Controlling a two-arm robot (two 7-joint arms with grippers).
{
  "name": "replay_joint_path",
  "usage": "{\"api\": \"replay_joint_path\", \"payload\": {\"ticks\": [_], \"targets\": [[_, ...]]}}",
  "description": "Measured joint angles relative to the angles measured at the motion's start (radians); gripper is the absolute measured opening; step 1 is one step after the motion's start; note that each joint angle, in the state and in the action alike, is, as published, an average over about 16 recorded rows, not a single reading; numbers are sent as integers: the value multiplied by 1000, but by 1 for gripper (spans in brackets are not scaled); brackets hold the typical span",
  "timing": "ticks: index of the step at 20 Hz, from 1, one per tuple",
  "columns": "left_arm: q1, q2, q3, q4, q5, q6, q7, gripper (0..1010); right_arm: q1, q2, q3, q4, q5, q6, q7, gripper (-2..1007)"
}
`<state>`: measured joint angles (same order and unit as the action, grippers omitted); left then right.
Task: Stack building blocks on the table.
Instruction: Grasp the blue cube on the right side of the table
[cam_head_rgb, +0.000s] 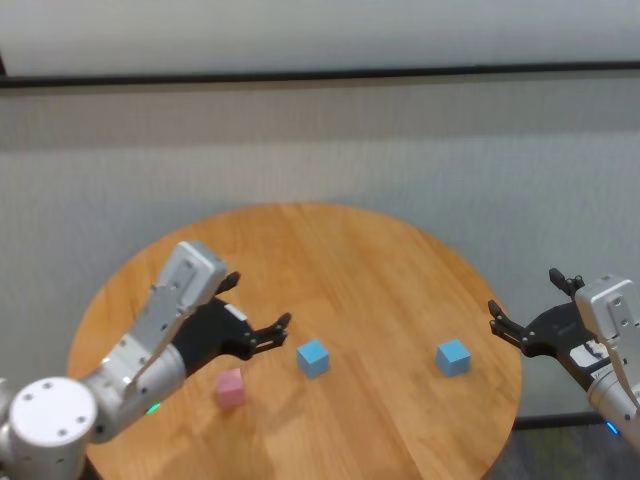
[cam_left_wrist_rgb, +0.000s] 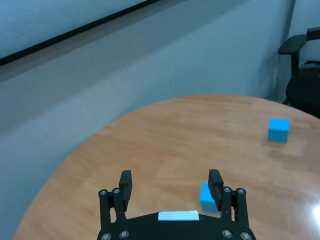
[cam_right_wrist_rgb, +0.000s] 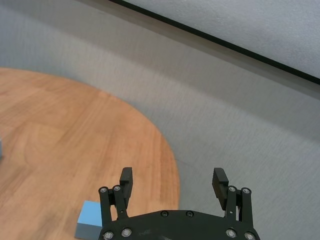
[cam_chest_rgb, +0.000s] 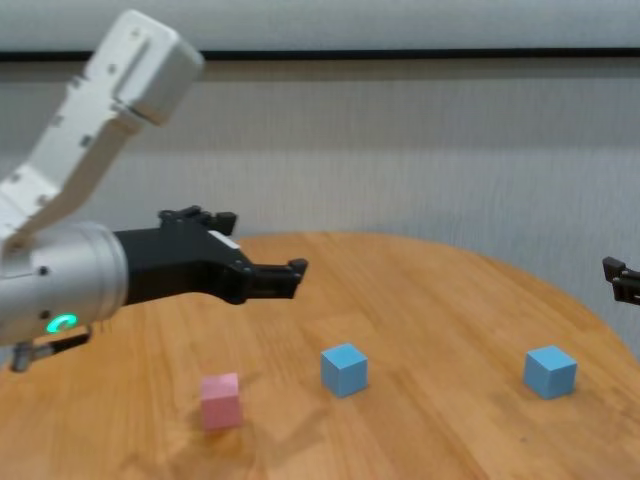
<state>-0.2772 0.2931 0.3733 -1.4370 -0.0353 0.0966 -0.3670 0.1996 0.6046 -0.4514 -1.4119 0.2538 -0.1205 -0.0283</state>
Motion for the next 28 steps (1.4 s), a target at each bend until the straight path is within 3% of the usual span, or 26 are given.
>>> {"api": "replay_joint_path", "payload": {"ticks": [5, 12, 20, 28], "targets": [[28, 29, -17, -50, -12, 2, -4, 1002, 0, -3, 0, 0, 0, 2, 1, 1005], [30, 30, -17, -50, -13, 2, -4, 1002, -1, -33, -3, -9, 6, 34, -2, 1005], [25, 24, -14, -41, -11, 1, -3, 1002, -13, -111, 6, -22, 27, 120, -29, 1005], [23, 22, -13, -37, -10, 0, -2, 1002, -25, -194, 36, -10, 69, 201, -50, 1005]]}}
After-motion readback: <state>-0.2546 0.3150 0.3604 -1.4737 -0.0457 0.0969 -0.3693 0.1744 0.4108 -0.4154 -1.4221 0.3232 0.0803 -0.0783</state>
